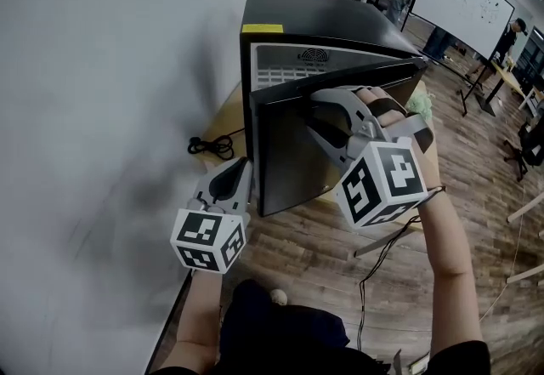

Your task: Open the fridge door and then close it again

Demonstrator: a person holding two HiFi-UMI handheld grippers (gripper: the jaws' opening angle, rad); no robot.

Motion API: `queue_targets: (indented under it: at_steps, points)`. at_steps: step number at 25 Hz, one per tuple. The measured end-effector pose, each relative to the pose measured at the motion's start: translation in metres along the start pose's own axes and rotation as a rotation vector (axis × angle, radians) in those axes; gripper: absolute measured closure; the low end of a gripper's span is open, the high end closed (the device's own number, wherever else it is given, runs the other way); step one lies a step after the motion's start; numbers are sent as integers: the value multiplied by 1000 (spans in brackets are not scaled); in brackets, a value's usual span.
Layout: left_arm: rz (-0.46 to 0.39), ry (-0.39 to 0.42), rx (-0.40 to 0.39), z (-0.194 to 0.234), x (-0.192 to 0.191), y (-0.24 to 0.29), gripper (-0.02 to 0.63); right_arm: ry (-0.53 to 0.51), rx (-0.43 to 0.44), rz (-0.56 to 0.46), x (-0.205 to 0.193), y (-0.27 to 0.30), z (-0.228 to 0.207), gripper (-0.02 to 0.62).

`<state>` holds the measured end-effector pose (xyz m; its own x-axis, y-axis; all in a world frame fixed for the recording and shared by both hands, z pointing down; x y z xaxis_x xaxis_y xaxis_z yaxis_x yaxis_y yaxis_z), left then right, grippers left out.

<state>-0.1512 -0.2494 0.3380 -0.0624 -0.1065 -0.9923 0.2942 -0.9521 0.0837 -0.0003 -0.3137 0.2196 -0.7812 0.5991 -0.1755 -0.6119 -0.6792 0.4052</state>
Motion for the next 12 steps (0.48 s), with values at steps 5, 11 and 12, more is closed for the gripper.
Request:
queue_targets:
  at_steps: [5, 11, 12]
  points:
    - [9, 3, 0, -17, 0, -13, 598, -16, 19, -6, -1, -28, 13, 494]
    - [10, 13, -19, -41, -4, -21, 598, -24, 28, -25, -8, -56, 25, 494]
    - [12, 9, -20, -46, -5, -22, 598, -24, 29, -29, -9, -59, 26, 494]
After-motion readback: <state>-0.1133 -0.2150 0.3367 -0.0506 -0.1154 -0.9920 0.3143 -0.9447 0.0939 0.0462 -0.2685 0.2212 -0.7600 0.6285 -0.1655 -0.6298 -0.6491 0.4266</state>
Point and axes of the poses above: the fingertips, and each gripper's own axes: y forward along the fingers, z to its left, x out of its top, the point moved 8 cm from there along -y, backward along the fingers, and after that the axes turned 2 degrees about z, right-handed, at the moved point
